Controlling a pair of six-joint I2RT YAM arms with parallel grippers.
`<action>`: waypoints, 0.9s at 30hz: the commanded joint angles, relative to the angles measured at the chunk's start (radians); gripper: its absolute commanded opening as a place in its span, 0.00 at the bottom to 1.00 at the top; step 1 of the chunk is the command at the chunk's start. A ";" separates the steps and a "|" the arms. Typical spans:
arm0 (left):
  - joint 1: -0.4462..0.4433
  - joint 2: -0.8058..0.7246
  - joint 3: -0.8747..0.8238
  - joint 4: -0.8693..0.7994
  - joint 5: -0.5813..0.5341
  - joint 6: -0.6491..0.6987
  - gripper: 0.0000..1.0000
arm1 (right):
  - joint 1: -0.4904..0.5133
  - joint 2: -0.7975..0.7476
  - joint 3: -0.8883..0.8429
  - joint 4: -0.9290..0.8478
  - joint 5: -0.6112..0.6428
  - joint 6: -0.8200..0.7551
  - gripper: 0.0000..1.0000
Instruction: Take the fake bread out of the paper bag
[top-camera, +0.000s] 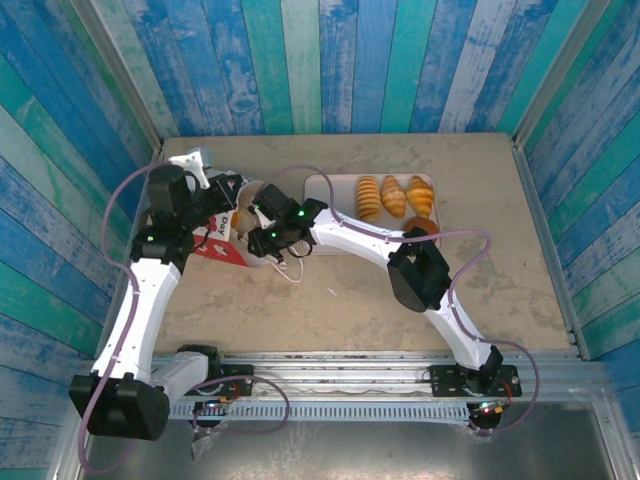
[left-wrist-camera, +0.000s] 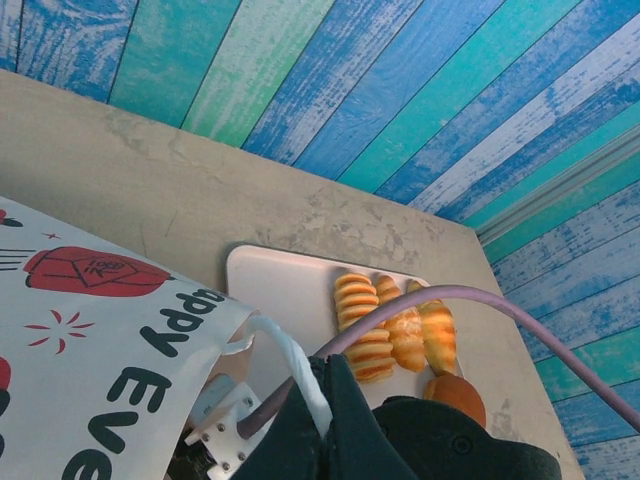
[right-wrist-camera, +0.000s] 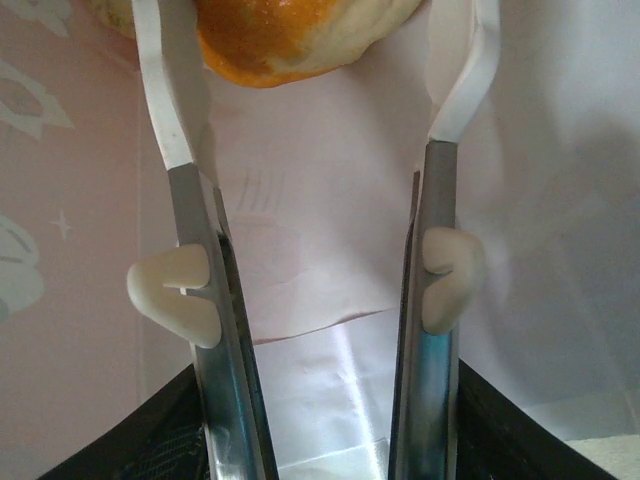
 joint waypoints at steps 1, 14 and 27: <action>0.000 0.009 0.006 0.012 -0.034 0.007 0.00 | 0.009 -0.088 -0.015 -0.033 0.073 -0.079 0.53; 0.000 0.024 0.002 0.012 -0.072 0.007 0.00 | 0.023 -0.259 -0.113 -0.224 0.236 -0.246 0.52; 0.000 0.011 -0.001 0.023 -0.041 -0.006 0.00 | 0.055 -0.228 -0.040 -0.390 0.271 -0.359 0.55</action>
